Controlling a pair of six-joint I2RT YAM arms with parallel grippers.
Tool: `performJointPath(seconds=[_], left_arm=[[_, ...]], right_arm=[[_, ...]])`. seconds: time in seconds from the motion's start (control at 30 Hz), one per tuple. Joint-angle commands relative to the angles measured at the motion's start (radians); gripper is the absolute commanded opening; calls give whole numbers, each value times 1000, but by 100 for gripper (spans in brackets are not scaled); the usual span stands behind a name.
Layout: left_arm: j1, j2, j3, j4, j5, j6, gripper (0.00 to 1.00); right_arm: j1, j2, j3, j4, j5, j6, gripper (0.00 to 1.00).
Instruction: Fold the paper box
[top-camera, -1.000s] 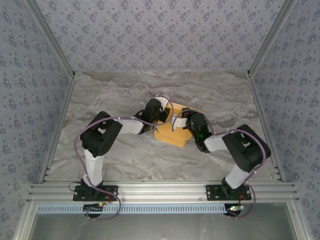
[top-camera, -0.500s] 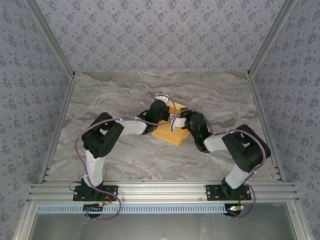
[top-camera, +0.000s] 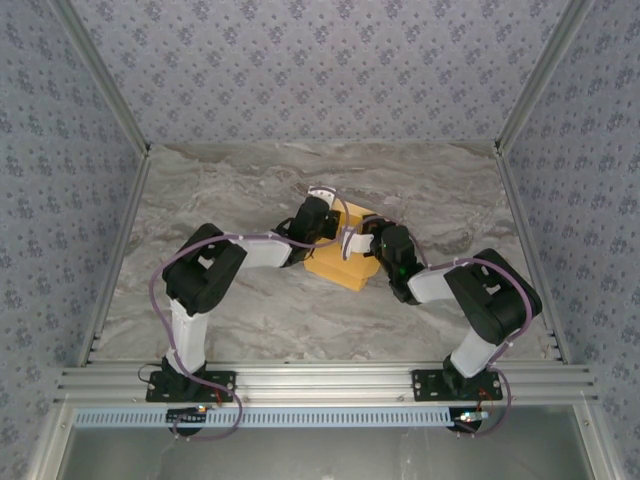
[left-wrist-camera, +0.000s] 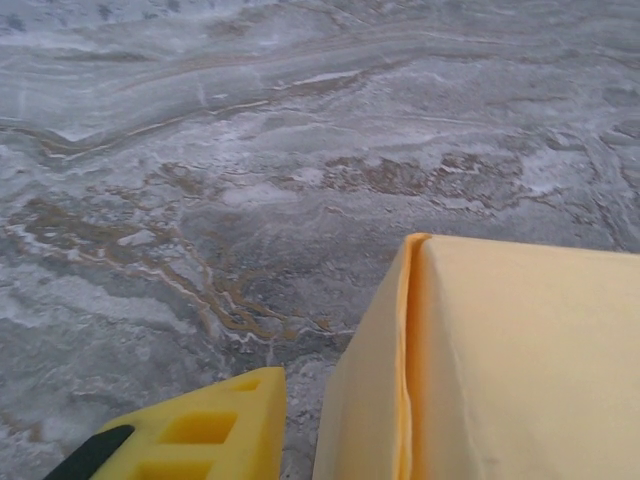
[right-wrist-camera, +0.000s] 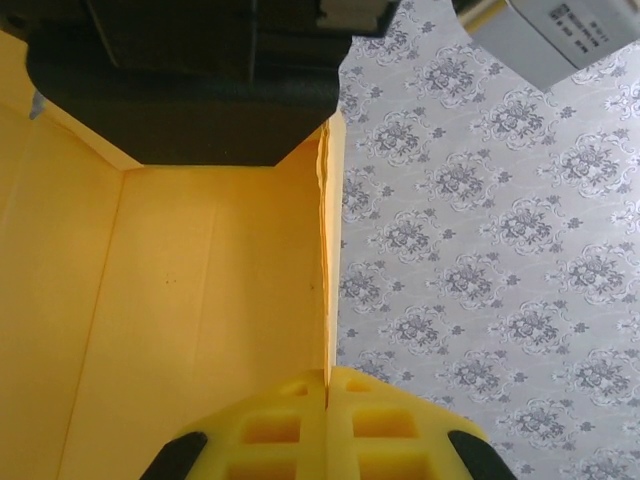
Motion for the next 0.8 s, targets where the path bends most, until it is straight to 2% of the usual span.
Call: performJointPath(seconds=[0.0,0.13,0.43,0.77], left_arm=[[47,-7,-17,14,75,12,30],[57,-17,-45,0,118,1,34],[59,-32,-108,25,125,2,42],[66,1,-79,38,118,11,42]], right_arm=[[-10,-19,-3,-39,17,26,0],[-11,-17,1,-41,15,28,0],[-12,-28,2,-54,17,28,0],[-8,-32,2,-56,18,32,0]])
